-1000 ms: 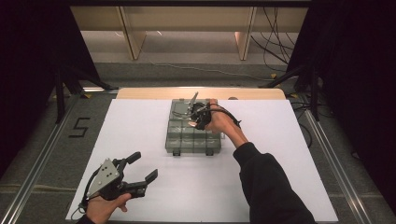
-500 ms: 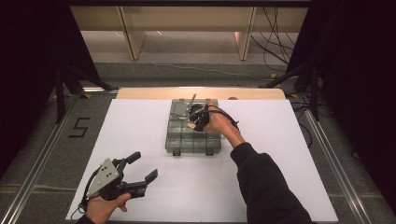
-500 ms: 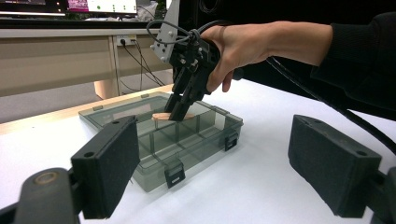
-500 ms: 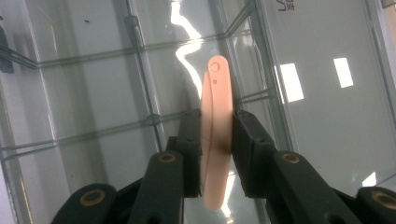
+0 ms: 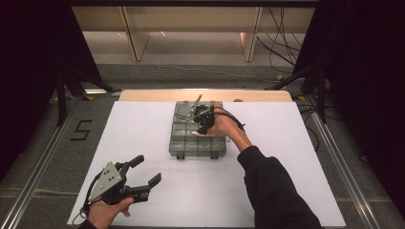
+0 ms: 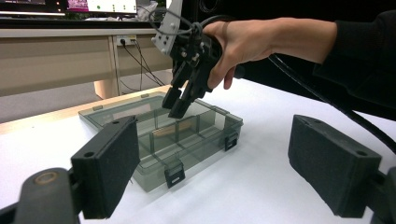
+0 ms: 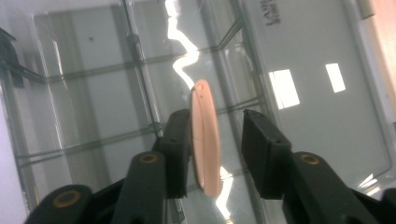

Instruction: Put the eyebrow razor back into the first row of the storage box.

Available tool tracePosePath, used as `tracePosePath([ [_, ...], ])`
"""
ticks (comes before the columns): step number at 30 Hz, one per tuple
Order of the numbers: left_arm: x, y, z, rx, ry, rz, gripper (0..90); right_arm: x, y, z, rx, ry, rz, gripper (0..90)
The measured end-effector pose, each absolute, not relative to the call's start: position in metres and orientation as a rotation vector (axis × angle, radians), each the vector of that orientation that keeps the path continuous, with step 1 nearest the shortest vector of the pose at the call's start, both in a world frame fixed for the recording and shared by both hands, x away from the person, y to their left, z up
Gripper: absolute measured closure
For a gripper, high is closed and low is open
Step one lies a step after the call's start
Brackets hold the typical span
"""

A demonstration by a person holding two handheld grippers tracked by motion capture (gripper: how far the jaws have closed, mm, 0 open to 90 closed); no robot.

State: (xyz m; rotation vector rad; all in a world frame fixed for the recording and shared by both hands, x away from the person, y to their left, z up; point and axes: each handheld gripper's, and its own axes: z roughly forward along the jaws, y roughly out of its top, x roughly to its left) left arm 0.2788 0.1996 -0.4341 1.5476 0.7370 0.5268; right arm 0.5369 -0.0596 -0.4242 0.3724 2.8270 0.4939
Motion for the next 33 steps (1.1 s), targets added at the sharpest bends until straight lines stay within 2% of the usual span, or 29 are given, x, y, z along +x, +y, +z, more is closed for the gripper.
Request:
tracePosePath([
  [7,0.278,0.200,-0.434,1.552,0.742,0.528,16.4,0.534,-0.066,-0.414,0.439,2.789,0.537,47.4],
  [12,0.279,0.199,-0.434,1.543,0.734,0.525,16.4,0.531,-0.071,-0.408,0.474,2.767,0.575,42.2],
  [22,0.279,0.199,-0.434,1.545,0.733,0.527,16.4,0.516,-0.077,-0.394,0.524,2.713,0.675,35.5],
  [33,0.279,0.200,-0.434,1.556,0.738,0.534,16.4,0.495,-0.085,-0.384,0.527,2.670,0.773,33.3],
])
